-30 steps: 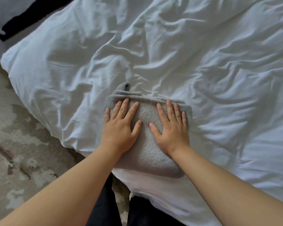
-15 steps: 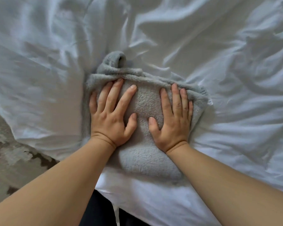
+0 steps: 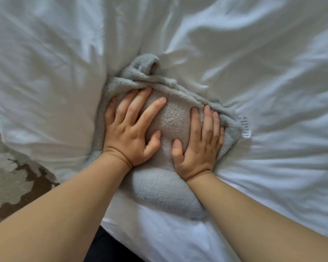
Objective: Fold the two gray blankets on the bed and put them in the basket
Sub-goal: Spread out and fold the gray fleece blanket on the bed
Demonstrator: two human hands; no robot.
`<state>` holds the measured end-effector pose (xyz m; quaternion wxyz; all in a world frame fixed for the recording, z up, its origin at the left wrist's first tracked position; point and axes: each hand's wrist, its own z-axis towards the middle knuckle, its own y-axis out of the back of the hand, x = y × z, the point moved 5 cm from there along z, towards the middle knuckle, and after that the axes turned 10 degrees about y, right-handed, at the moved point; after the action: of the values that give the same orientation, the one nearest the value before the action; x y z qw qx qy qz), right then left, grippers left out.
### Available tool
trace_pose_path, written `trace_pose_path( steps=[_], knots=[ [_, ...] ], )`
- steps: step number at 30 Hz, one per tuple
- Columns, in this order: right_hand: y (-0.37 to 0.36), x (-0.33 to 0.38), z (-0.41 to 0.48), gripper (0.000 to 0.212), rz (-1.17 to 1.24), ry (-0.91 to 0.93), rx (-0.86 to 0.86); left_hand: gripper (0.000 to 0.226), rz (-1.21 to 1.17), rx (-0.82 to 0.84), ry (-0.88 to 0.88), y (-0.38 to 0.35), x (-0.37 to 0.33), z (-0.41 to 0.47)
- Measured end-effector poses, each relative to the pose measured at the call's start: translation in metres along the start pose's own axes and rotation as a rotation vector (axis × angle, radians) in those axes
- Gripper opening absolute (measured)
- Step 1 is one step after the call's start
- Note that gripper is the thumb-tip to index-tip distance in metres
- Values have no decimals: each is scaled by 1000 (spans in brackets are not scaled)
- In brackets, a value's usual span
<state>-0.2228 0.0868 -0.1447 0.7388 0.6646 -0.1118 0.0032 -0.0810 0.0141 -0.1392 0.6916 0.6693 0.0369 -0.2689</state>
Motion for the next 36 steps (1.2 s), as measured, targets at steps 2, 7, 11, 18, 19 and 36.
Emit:
trace_pose_path(
  steps=[2, 7, 11, 18, 19, 36],
  knots=[
    [15, 3, 5, 70, 21, -34, 45, 59, 11, 60, 15, 17, -6, 6],
    [53, 0, 16, 67, 176, -108, 138, 53, 85, 238, 109, 60, -30, 35],
    [67, -19, 15, 67, 231, -303, 185, 53, 157, 325, 75, 70, -42, 70],
    [45, -39, 18, 67, 204, -412, 52, 50, 126, 330, 96, 29, -23, 81],
    [39, -39, 19, 66, 195, -387, 9, 50, 94, 293, 87, 23, -19, 79],
    [-17, -44, 11, 65, 19, -257, -158, 54, -71, 98, 30, -34, 7, 71]
  ],
)
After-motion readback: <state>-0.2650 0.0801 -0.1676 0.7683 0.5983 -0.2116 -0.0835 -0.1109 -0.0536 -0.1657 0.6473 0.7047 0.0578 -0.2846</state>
